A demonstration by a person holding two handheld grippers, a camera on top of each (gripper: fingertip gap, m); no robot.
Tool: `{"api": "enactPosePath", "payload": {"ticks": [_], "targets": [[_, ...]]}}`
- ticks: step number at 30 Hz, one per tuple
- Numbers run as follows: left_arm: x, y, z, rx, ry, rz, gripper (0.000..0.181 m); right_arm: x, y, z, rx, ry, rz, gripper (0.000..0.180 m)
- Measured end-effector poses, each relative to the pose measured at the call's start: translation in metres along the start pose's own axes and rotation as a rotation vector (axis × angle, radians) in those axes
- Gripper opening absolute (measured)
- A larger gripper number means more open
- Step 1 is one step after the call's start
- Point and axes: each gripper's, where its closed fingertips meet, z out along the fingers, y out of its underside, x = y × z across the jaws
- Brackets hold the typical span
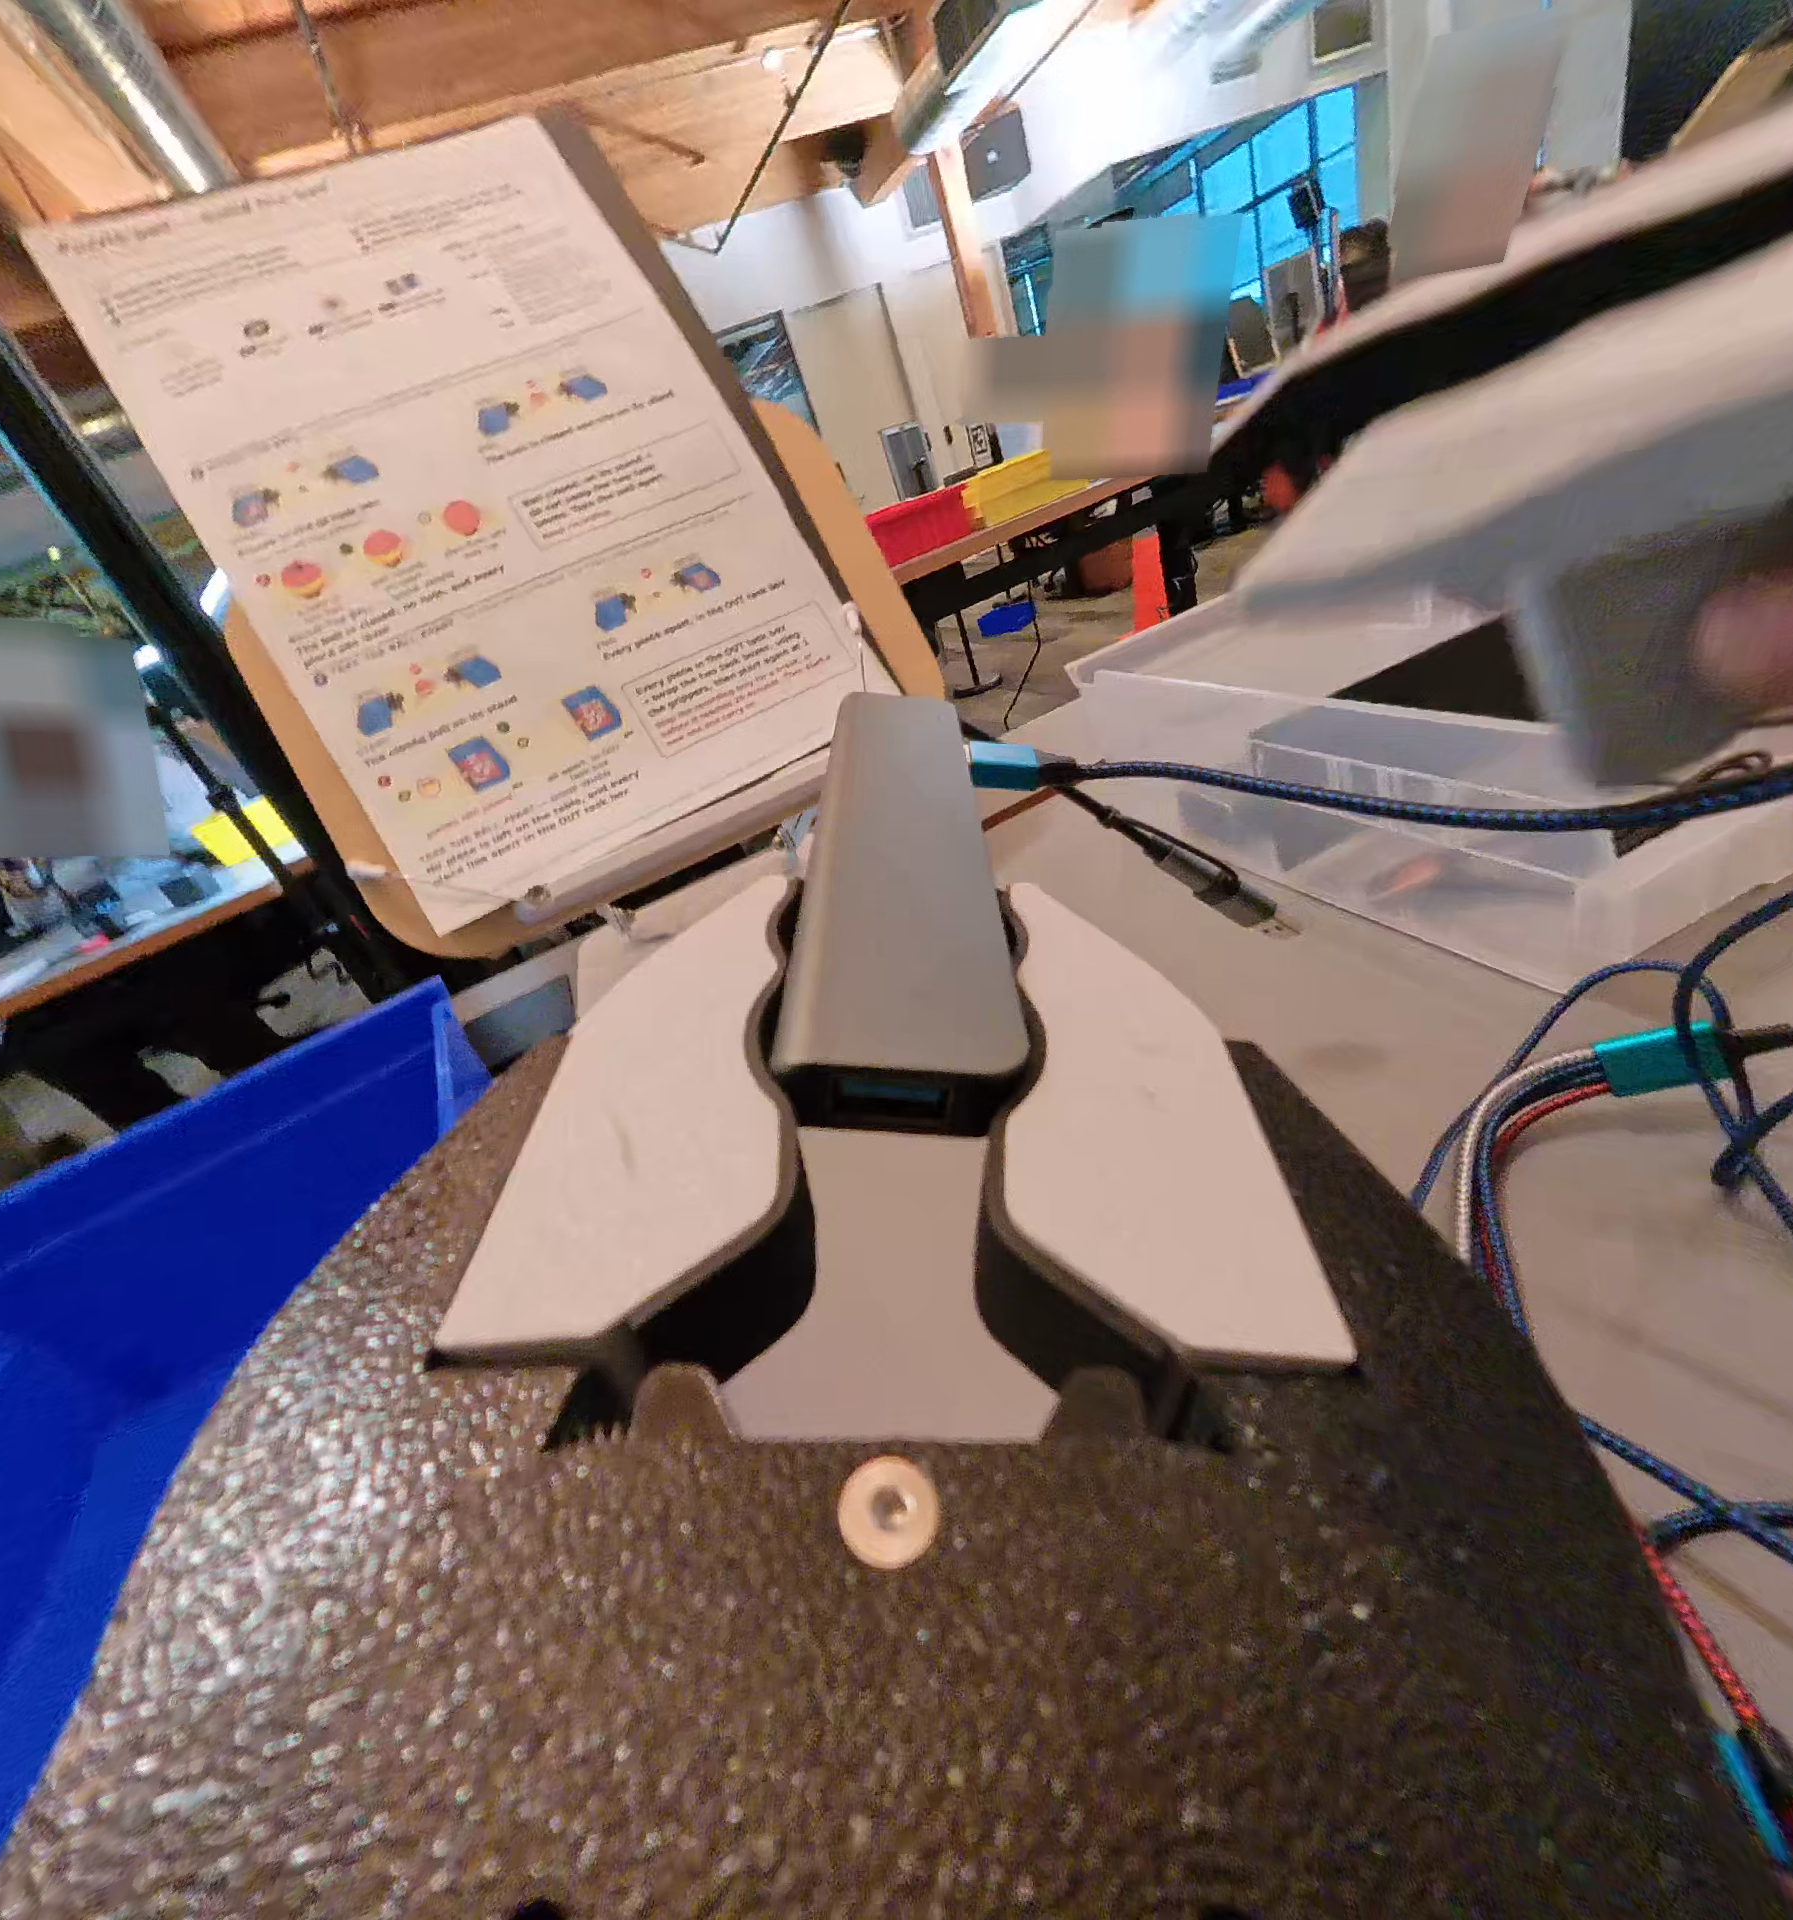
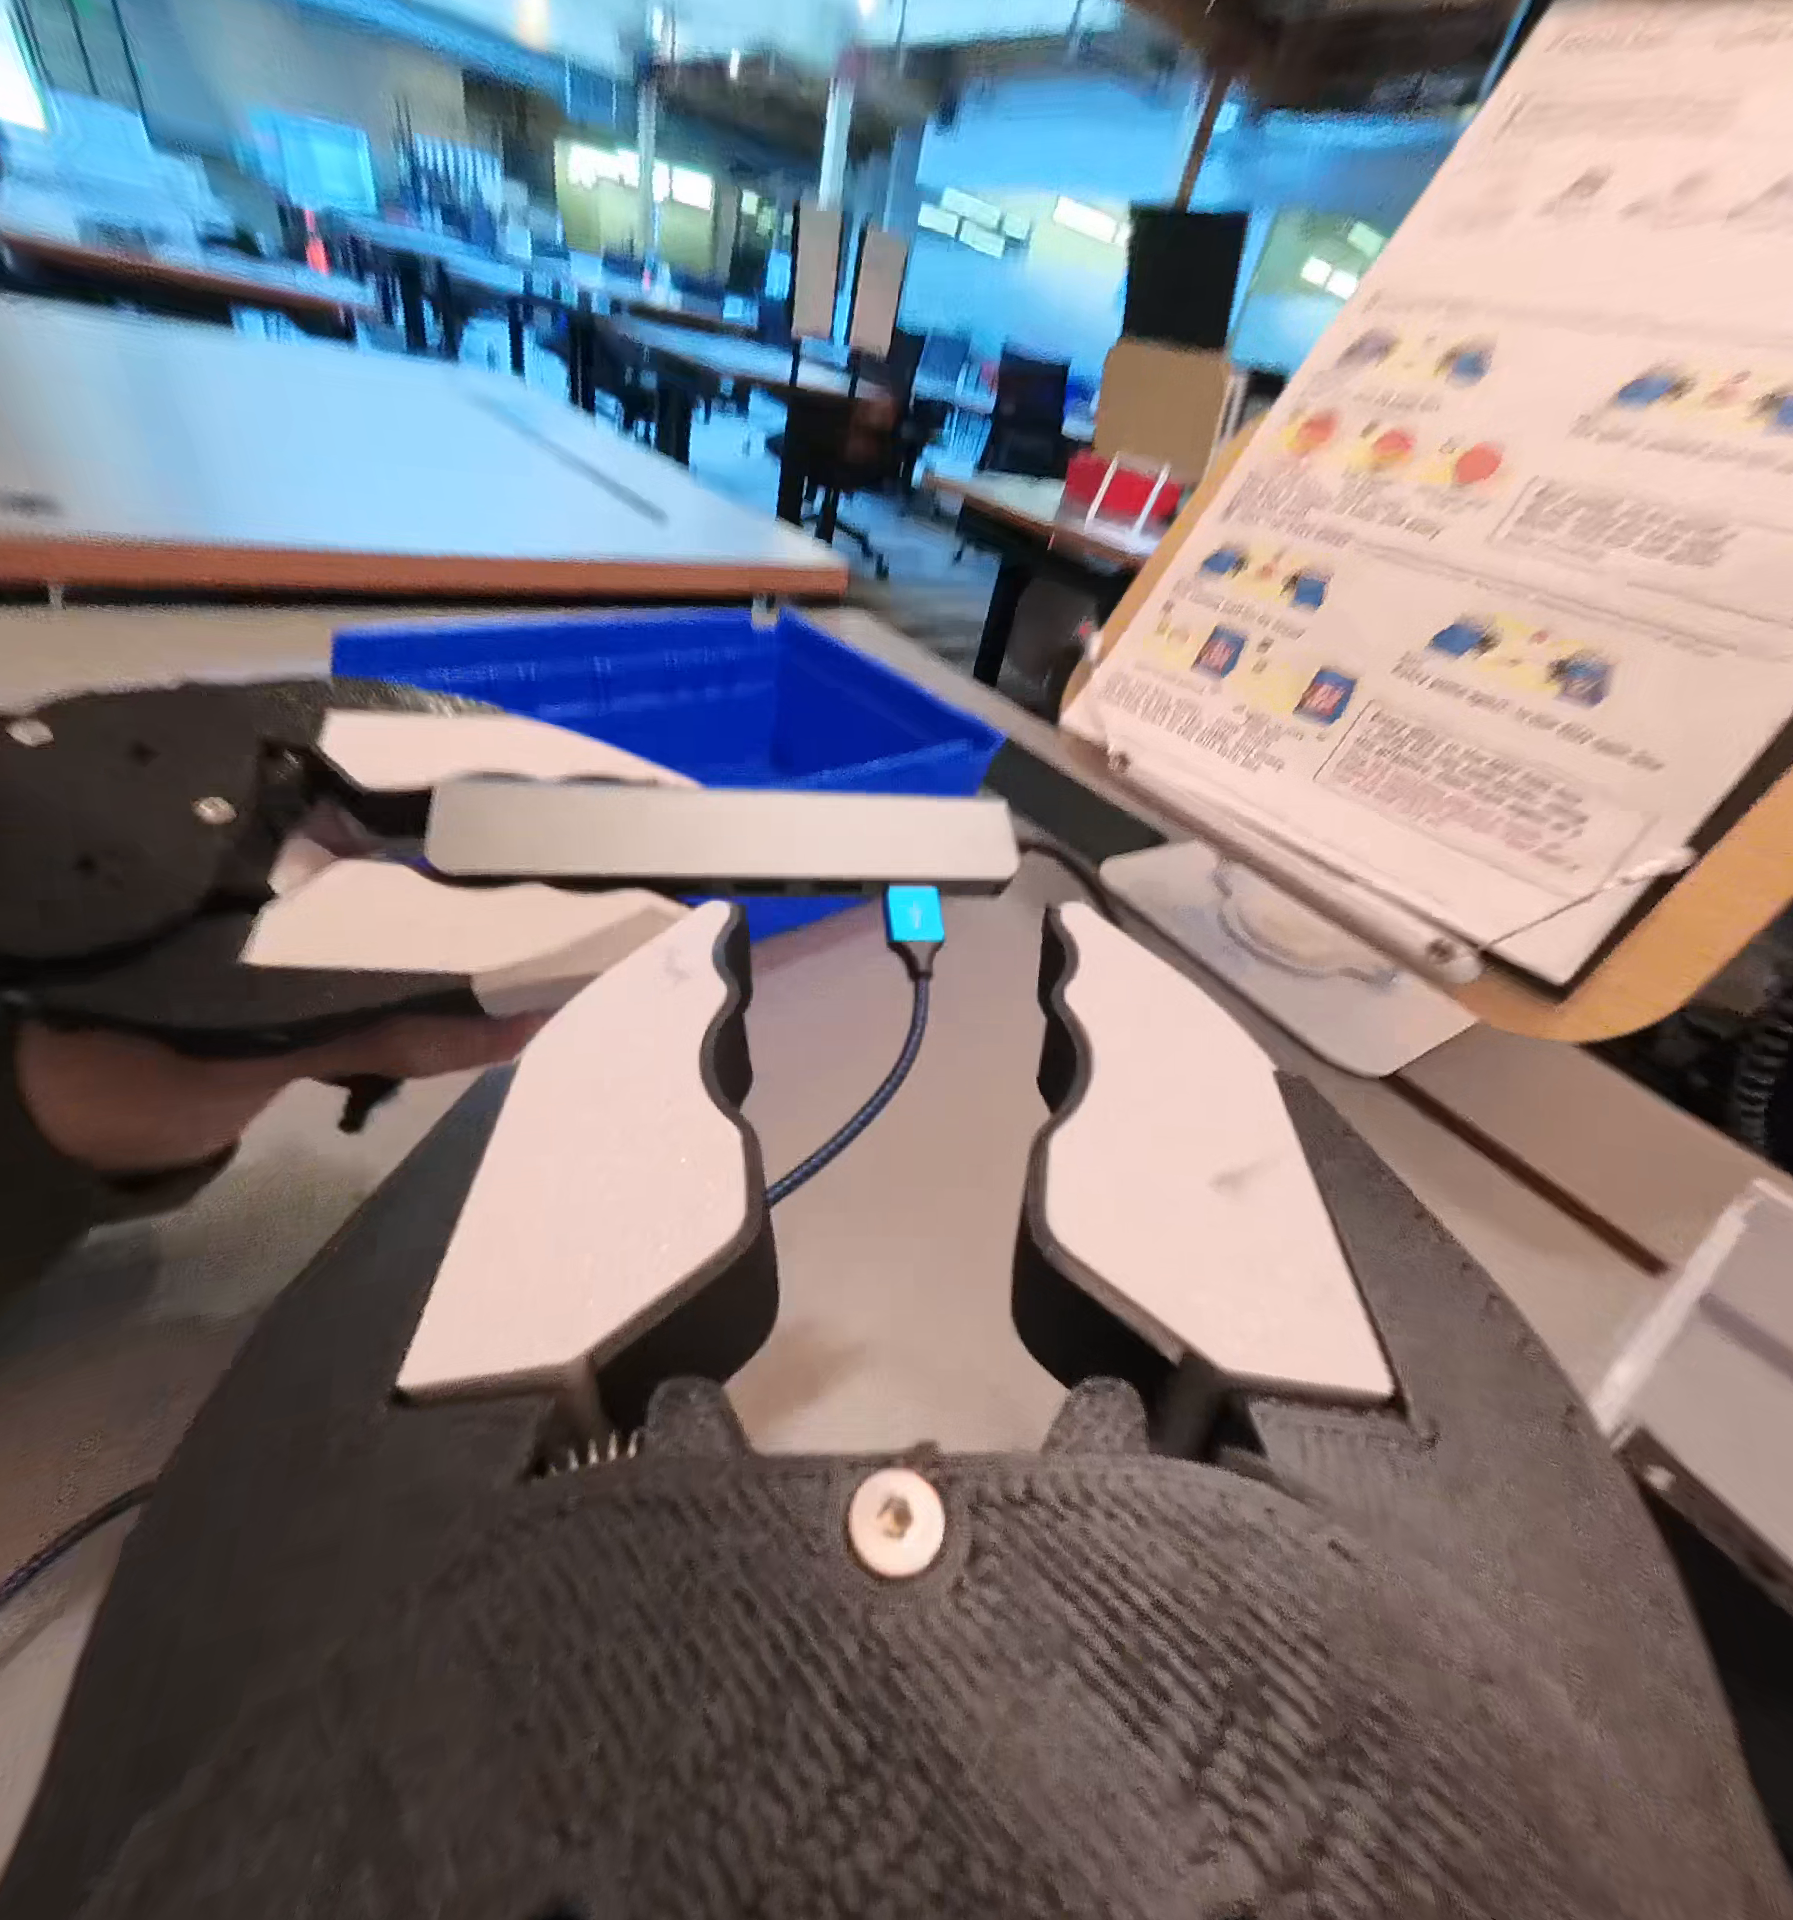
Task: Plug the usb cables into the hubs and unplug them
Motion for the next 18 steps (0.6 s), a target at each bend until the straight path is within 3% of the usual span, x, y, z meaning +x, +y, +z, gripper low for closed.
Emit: {"api": "enactPosePath", "payload": {"ticks": [1, 6, 13, 18], "targets": [[0.000, 0.002, 0.000, 0.006, 0.006, -0.032, 0.033, -0.001, 0.010, 0.011, -0.024, -0.004, 0.023, 0.055], [-0.011, 0.010, -0.004, 0.033, 0.006, -0.126, 0.033, 0.007, 0.026, 0.037, 0.086, -0.008, 0.132, 0.036], [-0.022, 0.031, -0.013, 0.040, 0.040, -0.247, 0.033, -0.009, 0.037, 0.055, 0.117, -0.118, 0.154, 0.033], [-0.030, 0.043, -0.012, 0.030, 0.039, -0.266, 0.033, -0.013, 0.042, 0.068, 0.106, -0.073, 0.122, 0.033]]}}
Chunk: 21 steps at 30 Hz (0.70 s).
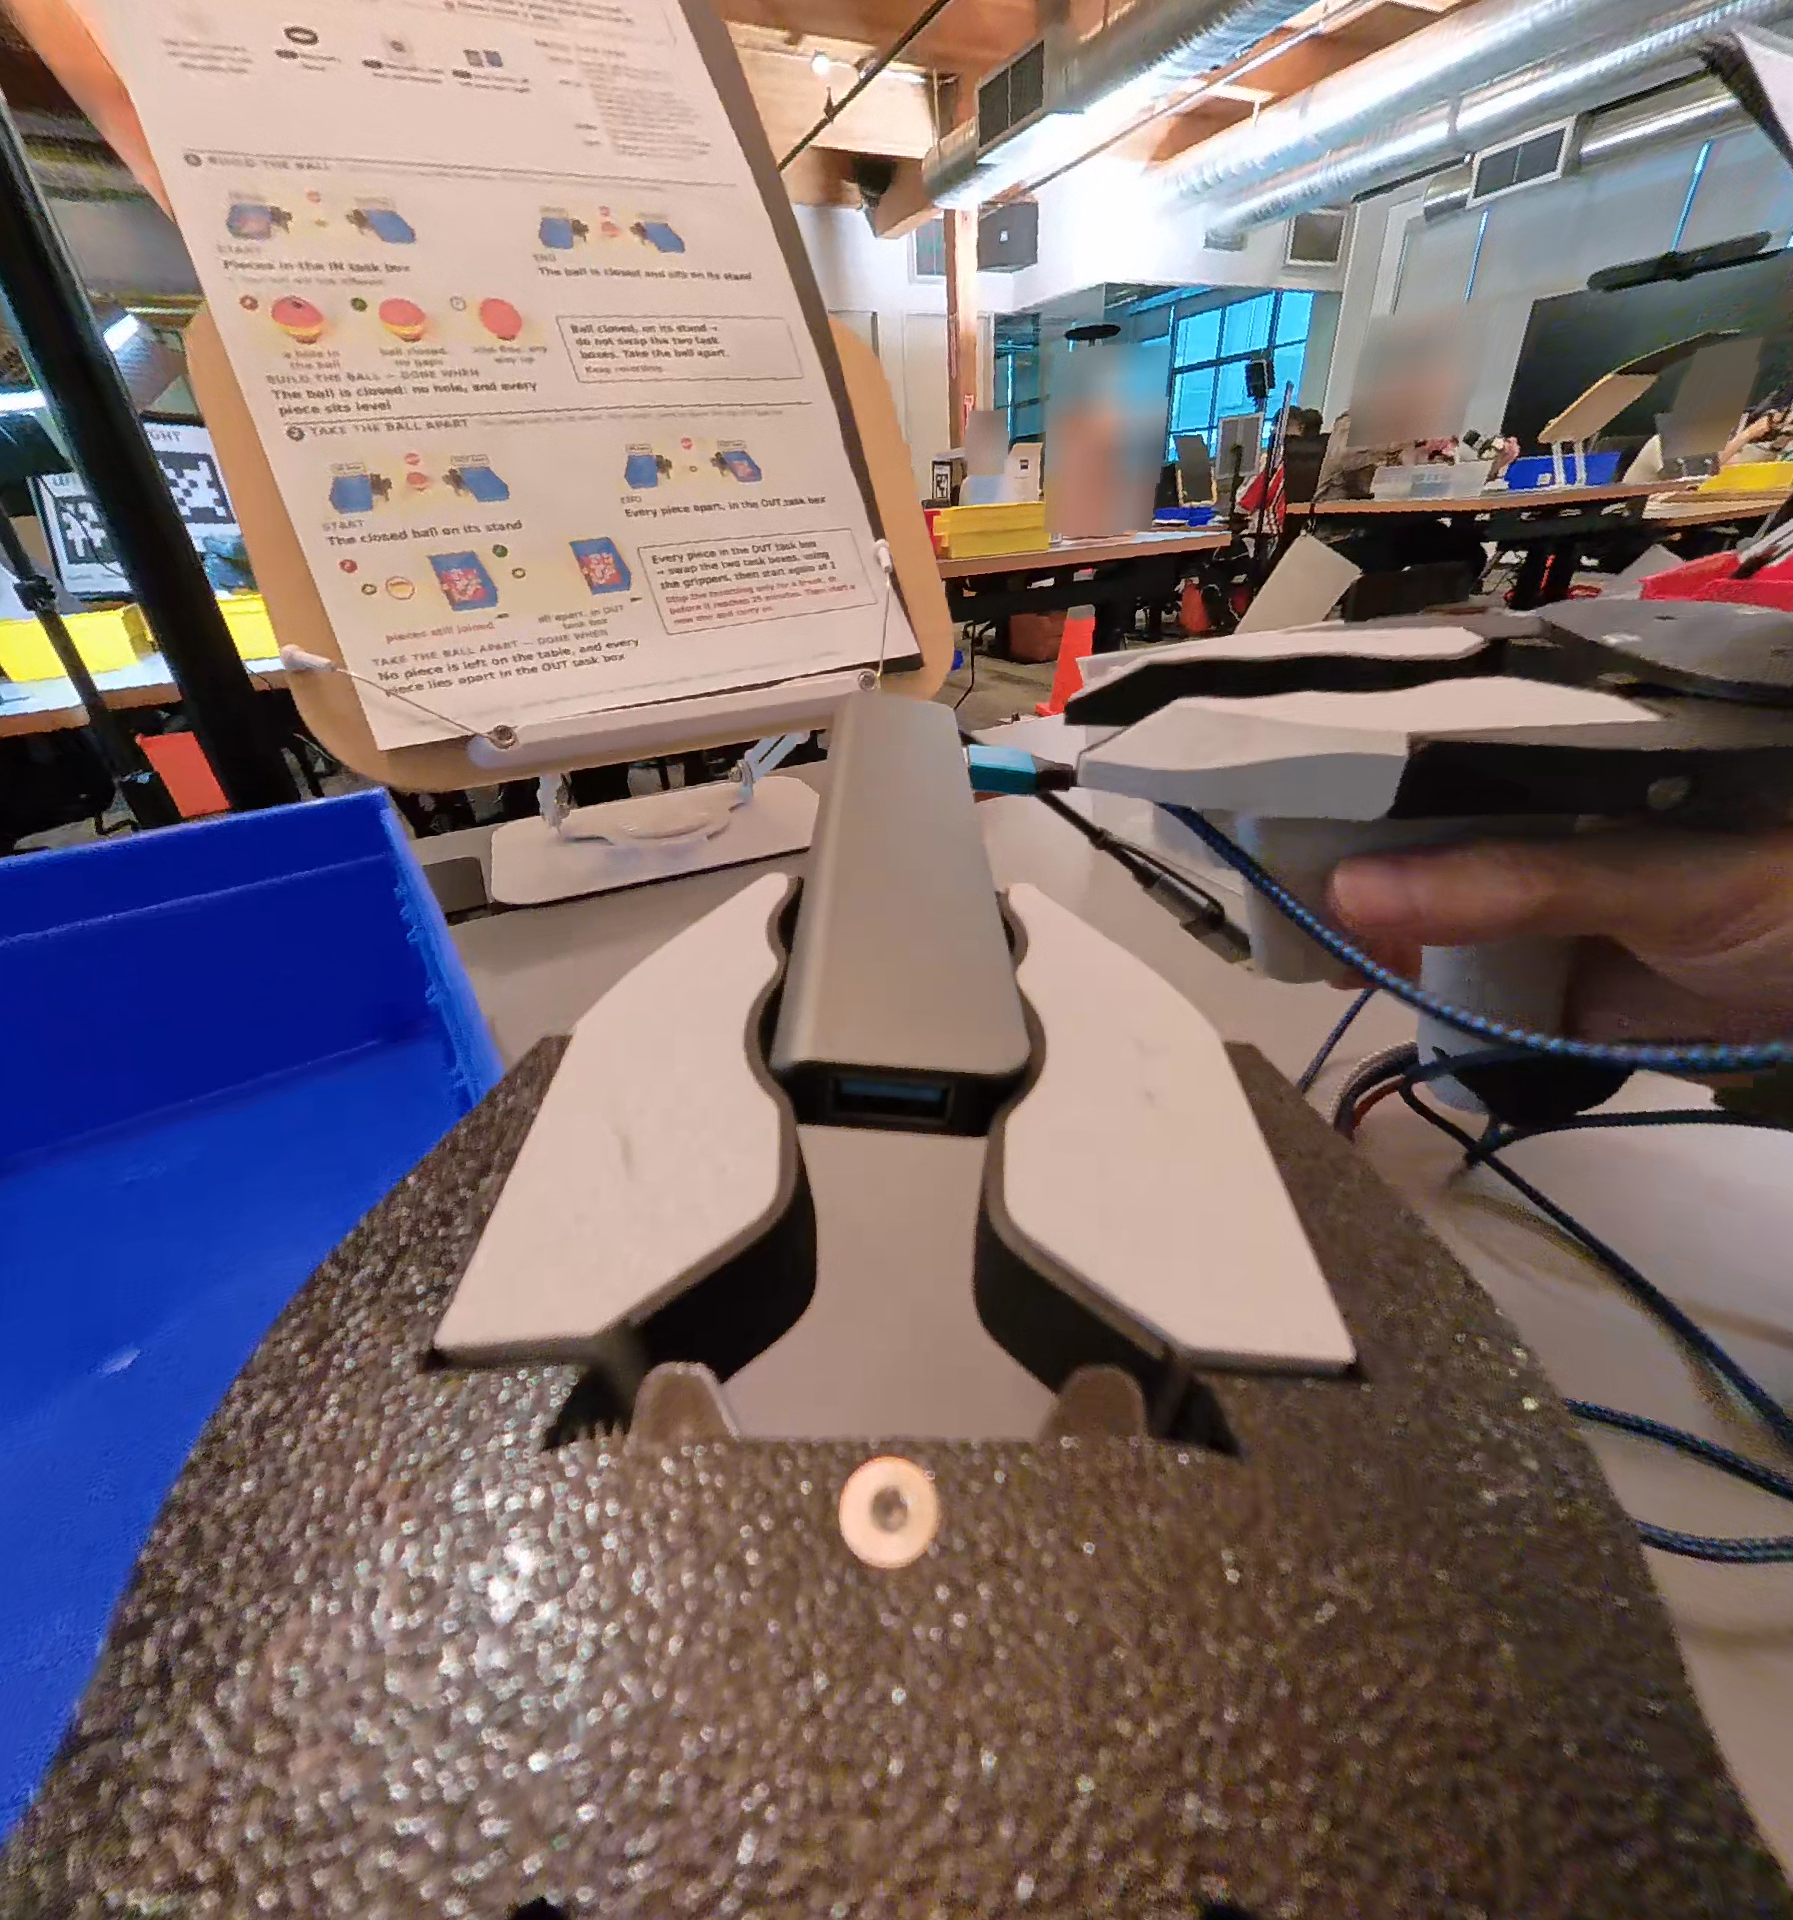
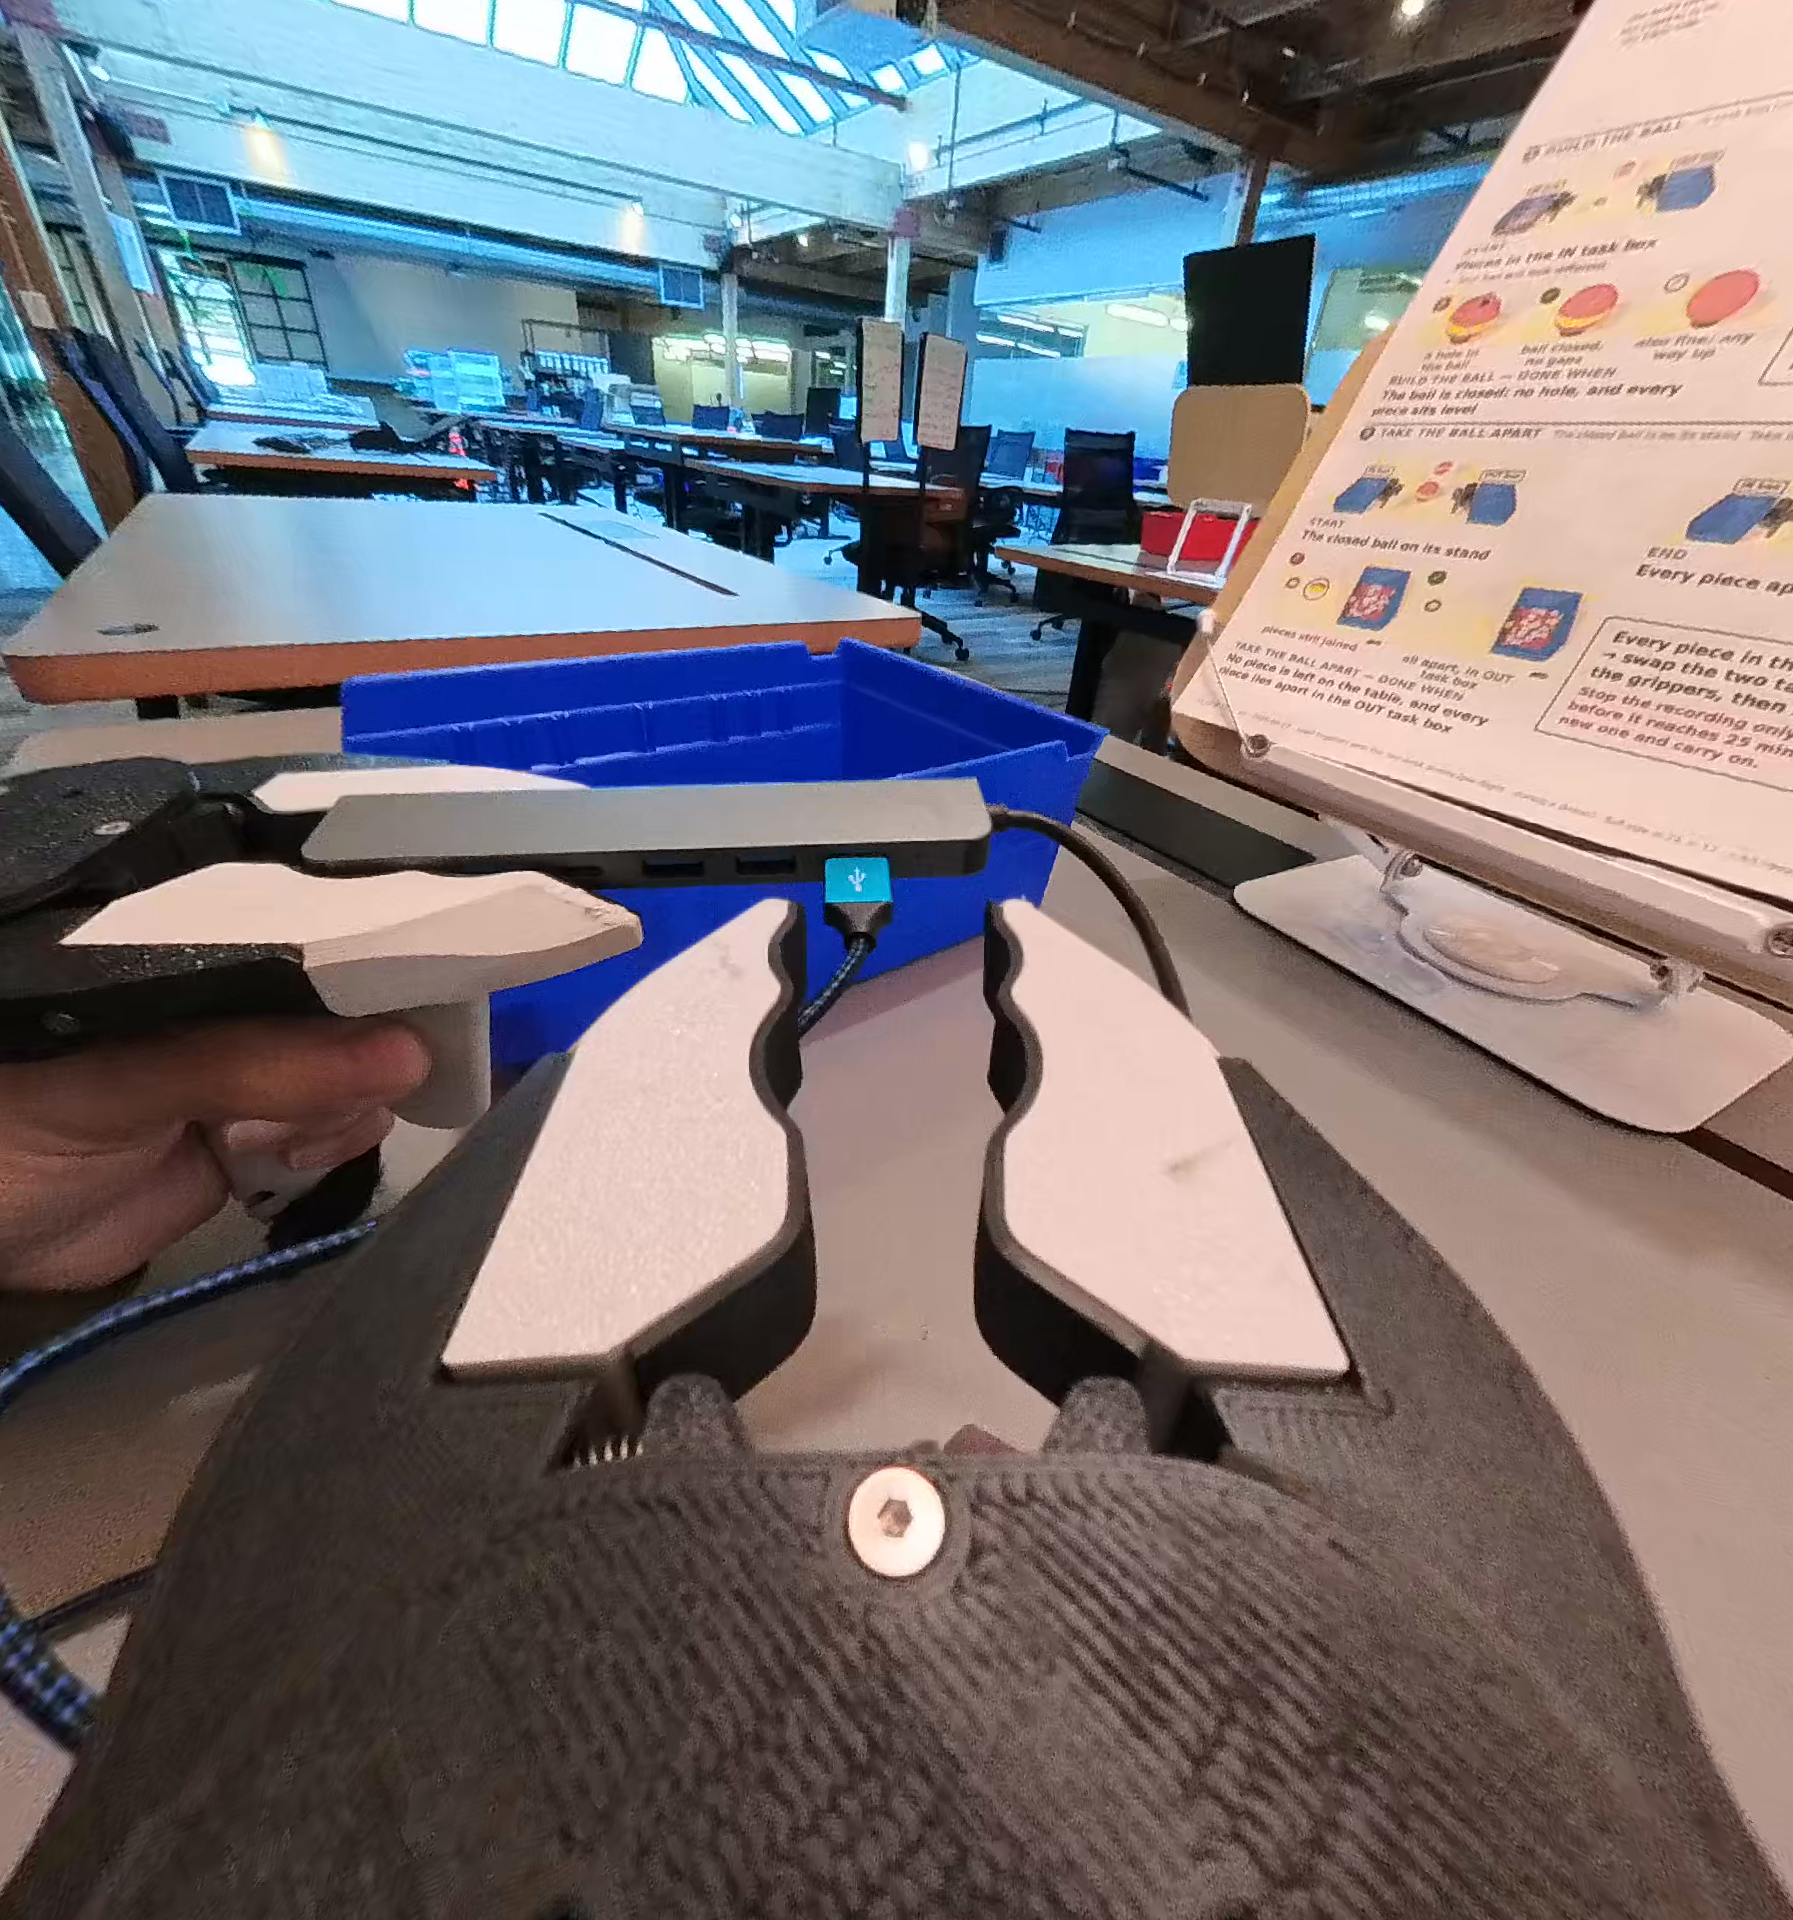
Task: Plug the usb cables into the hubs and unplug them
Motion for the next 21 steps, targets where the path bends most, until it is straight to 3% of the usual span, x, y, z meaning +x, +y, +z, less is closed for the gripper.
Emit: {"api": "enactPosePath", "payload": {"ticks": [12, 21], "targets": [[0.006, 0.007, 0.002, 0.004, 0.058, -0.028, 0.033, -0.010, 0.005, 0.003, 0.051, -0.007, 0.012, 0.024], [0.018, 0.009, 0.004, 0.001, 0.067, 0.056, 0.033, -0.005, 0.018, 0.000, 0.012, 0.048, 0.066, 0.021]]}}
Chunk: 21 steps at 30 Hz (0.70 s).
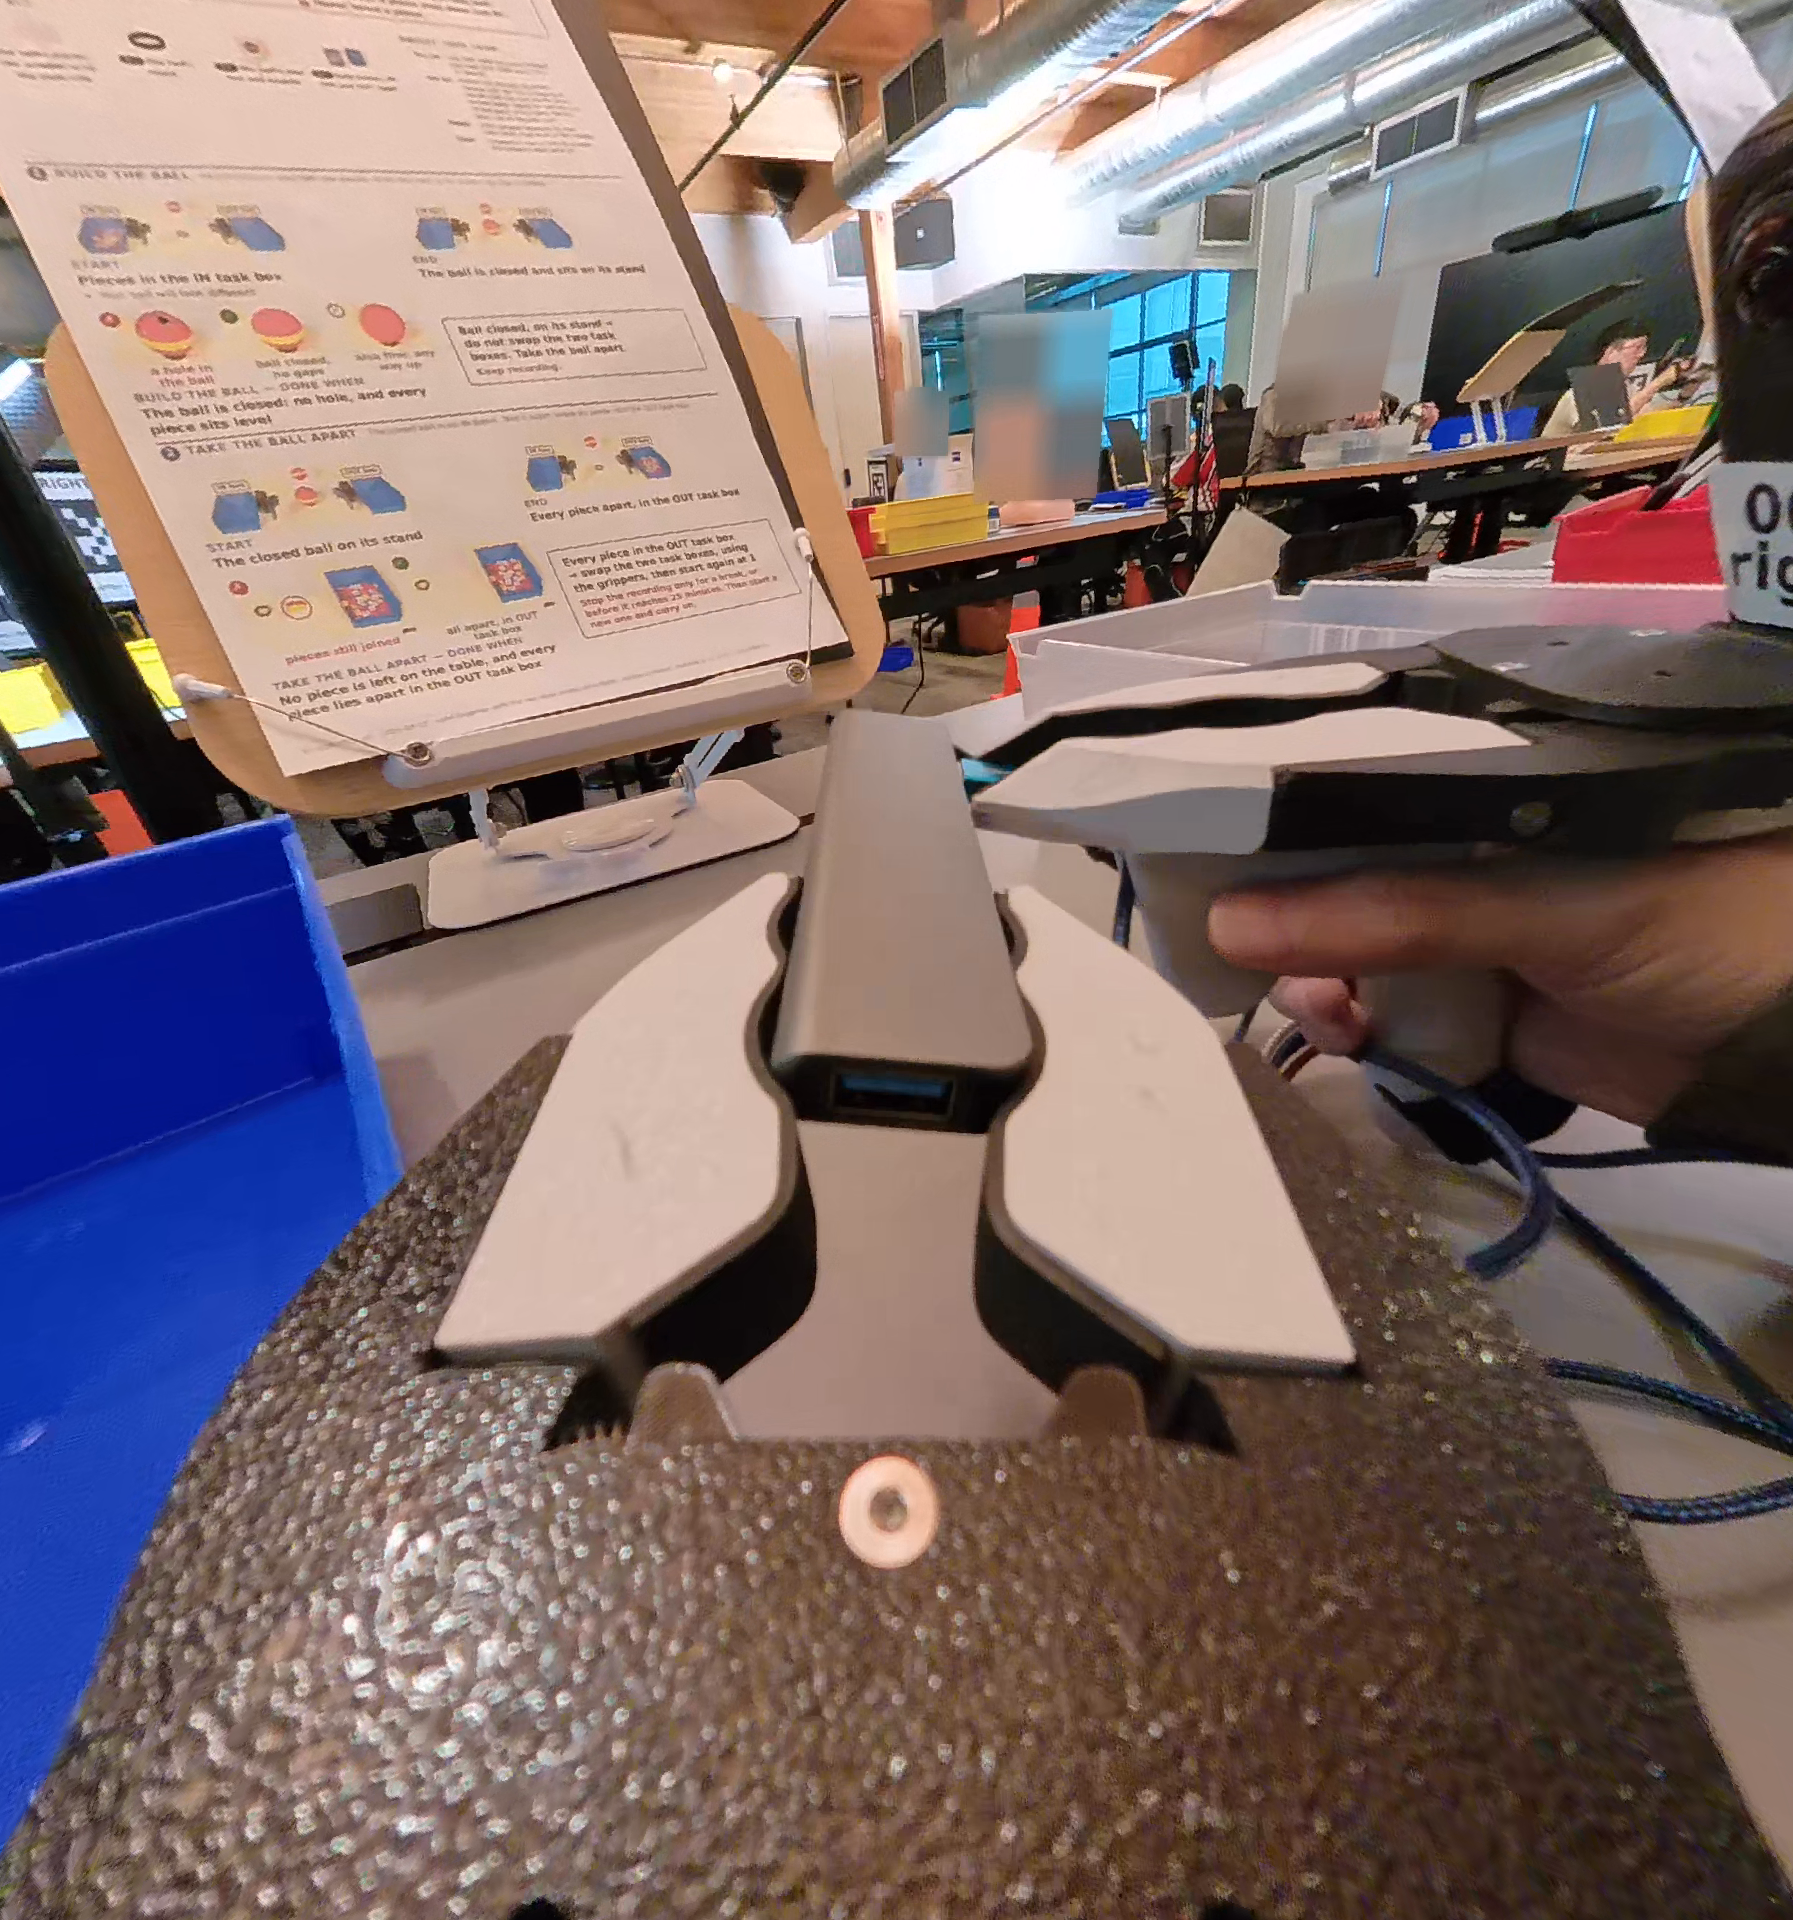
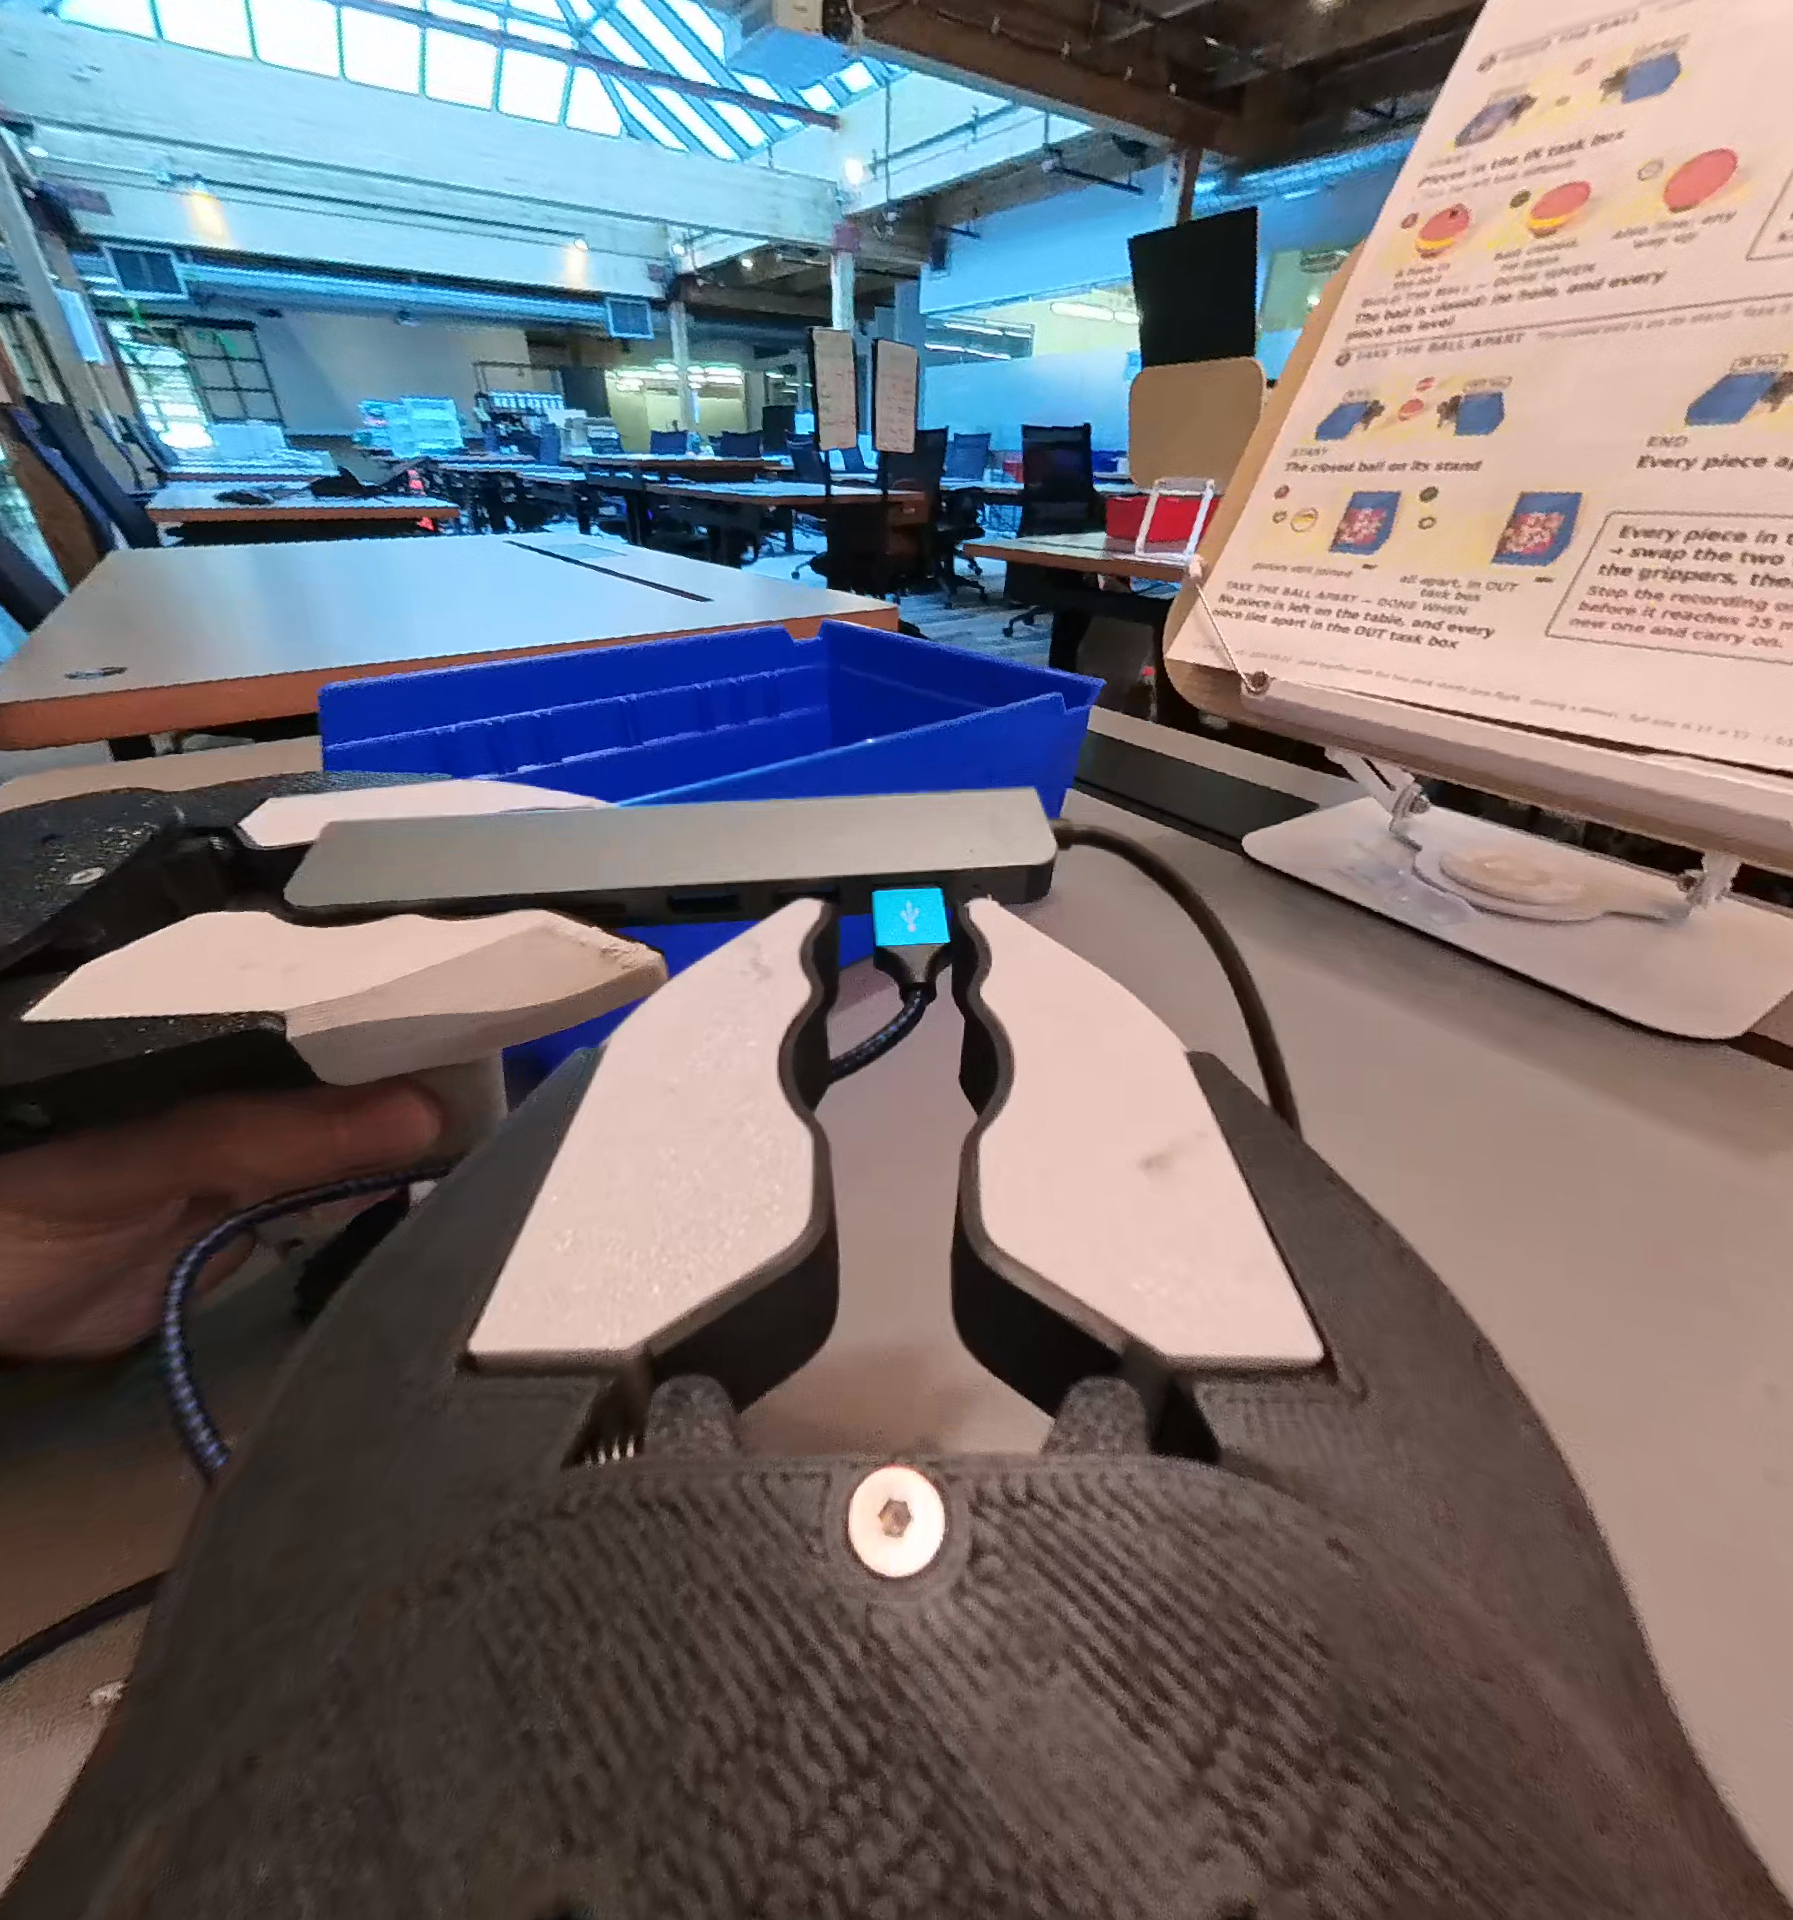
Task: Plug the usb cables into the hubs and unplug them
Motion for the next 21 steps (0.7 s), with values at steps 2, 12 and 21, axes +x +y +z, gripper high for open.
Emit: {"api": "enactPosePath", "payload": {"ticks": [2, 12, 21], "targets": [[0.0001, 0.0009, 0.0002, -0.004, 0.001, 0.001, 0.033, 0.0034, 0.0016, -0.0001, 0.003, 0.025, 0.030, 0.015], [-0.0025, 0.0030, 0.0011, -0.019, -0.051, 0.037, 0.033, 0.0053, 0.0038, 0.0000, 0.025, 0.129, -0.001, 0.015], [-0.0011, 0.0033, -0.0002, -0.054, -0.067, 0.035, 0.033, 0.0044, 0.0081, -0.0049, -0.028, 0.163, -0.023, 0.016]]}}
